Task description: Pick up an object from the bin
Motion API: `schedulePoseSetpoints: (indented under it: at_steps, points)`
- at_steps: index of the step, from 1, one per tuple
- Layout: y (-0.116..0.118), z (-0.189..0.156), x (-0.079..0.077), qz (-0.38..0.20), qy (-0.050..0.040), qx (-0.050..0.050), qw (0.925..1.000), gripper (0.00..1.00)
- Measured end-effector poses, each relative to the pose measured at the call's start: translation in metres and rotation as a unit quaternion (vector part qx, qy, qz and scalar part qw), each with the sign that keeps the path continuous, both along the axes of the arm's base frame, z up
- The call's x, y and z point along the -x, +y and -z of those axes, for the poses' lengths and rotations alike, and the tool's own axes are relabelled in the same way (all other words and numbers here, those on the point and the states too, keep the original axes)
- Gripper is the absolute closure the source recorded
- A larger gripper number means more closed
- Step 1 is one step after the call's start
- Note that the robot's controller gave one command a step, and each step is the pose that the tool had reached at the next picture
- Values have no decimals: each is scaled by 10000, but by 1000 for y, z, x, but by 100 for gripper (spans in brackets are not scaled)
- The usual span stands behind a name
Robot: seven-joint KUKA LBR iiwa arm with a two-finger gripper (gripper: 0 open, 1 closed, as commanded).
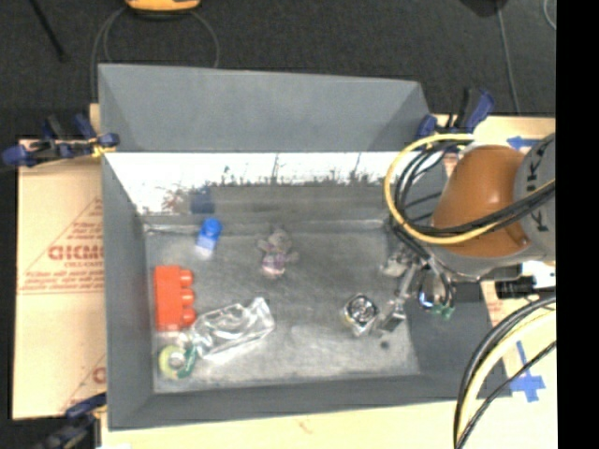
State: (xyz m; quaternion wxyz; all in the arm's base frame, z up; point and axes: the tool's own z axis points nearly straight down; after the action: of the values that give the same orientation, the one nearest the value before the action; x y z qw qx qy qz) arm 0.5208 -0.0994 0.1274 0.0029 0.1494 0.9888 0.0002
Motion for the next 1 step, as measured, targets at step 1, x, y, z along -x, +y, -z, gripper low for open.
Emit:
schedulePoseSetpoints:
  at_steps: [1]
  points:
    - [-4,51,4,595,-5,-14,9982,0]
